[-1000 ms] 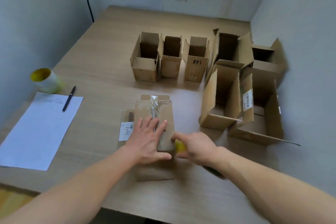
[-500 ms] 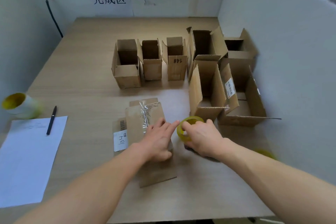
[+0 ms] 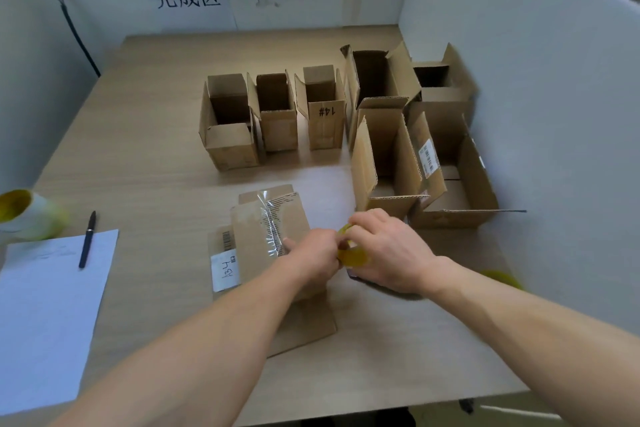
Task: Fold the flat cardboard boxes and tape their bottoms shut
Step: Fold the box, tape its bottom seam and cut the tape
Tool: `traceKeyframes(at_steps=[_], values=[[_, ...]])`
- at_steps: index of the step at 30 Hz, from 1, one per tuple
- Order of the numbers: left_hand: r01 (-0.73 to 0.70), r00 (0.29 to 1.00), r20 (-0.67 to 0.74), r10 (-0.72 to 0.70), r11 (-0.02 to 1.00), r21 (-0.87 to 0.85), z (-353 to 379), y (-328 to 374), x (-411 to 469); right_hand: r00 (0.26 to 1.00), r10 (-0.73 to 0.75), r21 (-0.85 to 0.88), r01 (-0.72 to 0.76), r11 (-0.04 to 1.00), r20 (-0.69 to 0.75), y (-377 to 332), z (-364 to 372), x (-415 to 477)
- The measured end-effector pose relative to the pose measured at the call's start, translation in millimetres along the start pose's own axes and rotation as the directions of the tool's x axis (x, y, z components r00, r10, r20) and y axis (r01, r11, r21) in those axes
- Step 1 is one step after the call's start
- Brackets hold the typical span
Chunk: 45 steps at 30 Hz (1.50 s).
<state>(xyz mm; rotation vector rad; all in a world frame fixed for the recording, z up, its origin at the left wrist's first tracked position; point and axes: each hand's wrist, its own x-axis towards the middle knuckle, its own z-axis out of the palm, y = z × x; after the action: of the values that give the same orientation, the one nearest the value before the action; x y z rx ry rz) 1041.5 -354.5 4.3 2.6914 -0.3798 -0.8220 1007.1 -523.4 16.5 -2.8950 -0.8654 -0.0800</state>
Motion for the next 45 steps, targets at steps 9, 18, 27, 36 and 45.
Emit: traceKeyframes(at_steps=[9,18,27,36,45], values=[[0.033,0.999,0.031,-0.028,0.984,-0.177,-8,0,10,0.926,0.143,0.034,-0.165,0.986,0.350,22,32,-74],[0.057,0.995,0.093,-0.031,0.954,-0.293,-25,8,4,0.822,0.097,-0.049,-0.084,0.995,0.561,31,48,-75],[0.079,0.993,0.114,-0.043,0.937,-0.339,-28,8,4,0.913,0.066,0.184,-0.151,0.971,0.403,25,16,-87],[0.067,0.996,0.084,-0.041,0.941,-0.333,-24,10,6,0.919,0.011,0.371,-0.170,0.913,0.394,-1,2,-73],[0.026,0.999,0.049,-0.011,0.950,-0.312,-21,12,3,0.892,0.066,0.412,-0.272,0.870,0.448,-11,2,-65]])
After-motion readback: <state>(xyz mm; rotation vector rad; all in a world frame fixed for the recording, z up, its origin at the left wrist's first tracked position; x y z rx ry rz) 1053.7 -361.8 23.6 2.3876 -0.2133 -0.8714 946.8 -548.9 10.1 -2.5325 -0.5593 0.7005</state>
